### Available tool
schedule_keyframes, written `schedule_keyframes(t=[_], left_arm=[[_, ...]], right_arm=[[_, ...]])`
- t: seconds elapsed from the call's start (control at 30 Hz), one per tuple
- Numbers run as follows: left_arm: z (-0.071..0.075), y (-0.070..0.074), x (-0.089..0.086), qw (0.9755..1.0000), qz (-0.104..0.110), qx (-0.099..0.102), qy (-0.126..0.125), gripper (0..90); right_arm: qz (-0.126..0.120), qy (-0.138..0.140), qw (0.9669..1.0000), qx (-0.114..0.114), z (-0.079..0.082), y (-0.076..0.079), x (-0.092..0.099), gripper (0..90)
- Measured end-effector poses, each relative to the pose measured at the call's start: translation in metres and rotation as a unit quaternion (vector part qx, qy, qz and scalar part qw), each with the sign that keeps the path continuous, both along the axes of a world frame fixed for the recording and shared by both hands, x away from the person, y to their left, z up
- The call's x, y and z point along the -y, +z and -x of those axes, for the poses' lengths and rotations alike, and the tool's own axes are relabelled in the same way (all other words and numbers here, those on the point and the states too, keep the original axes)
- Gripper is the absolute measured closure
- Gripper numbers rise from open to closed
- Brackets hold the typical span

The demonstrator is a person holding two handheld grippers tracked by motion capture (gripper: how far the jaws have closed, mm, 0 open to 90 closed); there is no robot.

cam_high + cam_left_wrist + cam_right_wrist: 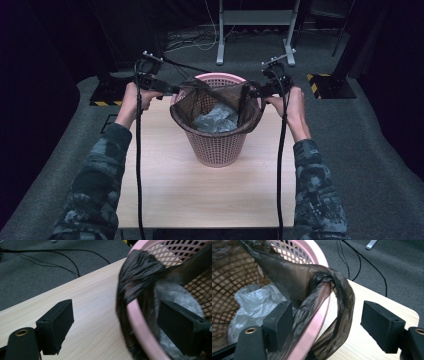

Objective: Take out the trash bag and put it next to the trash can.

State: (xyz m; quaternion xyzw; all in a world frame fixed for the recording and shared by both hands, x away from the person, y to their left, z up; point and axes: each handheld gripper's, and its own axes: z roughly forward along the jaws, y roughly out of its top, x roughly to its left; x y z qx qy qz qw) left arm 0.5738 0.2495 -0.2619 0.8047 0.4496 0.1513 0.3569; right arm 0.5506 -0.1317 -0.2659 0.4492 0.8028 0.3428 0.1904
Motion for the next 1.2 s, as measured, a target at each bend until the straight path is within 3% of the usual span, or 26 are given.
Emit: schedule_keyframes(t=[0.2,0.37,0.47,0.57,0.9,0.97,1.1,1.13,1.2], left_arm=[[-0.009,-0.001,0.022,0.9999,-0.008,0.004,-0.013,15.1],[-0.016,-0.005,0.033,0.9997,-0.017,0.003,-0.015,19.9],[-0.019,-0.007,0.036,0.9997,-0.022,0.004,-0.012,25.3],[-0.02,-0.01,0.04,0.9993,-0.036,0.009,-0.01,35.9],[-0.012,-0.014,0.049,0.9952,-0.087,0.043,-0.011,69.8],[-0.012,-0.014,0.047,0.9957,-0.081,0.043,-0.011,72.4],[-0.011,-0.014,0.047,0.9959,-0.078,0.045,-0.008,72.8],[-0.01,-0.014,0.047,0.996,-0.077,0.046,-0.005,72.8],[-0.008,-0.013,0.048,0.9955,-0.079,0.053,0.001,72.4]], right_arm=[[-0.002,-0.015,0.9999,0.005,-0.007,-0.001,0.002,27.1],[-0.017,-0.021,0.9996,0.001,-0.014,-0.002,0.002,29.2],[-0.013,-0.024,0.9996,0.001,-0.018,-0.004,0.0,32.3],[-0.014,-0.023,0.9996,0.001,-0.021,-0.004,-0.003,45.3],[-0.018,-0.009,0.9998,0.005,-0.017,-0.001,-0.008,71.1],[-0.022,-0.007,0.9997,0.004,-0.016,-0.001,-0.008,76.4],[-0.029,-0.009,0.9995,0.011,-0.013,0.0,-0.008,78.6],[-0.034,-0.009,0.9993,0.014,-0.012,0.0,-0.006,85.5],[-0.045,-0.009,0.9987,0.023,-0.01,0.002,-0.003,86.5]])
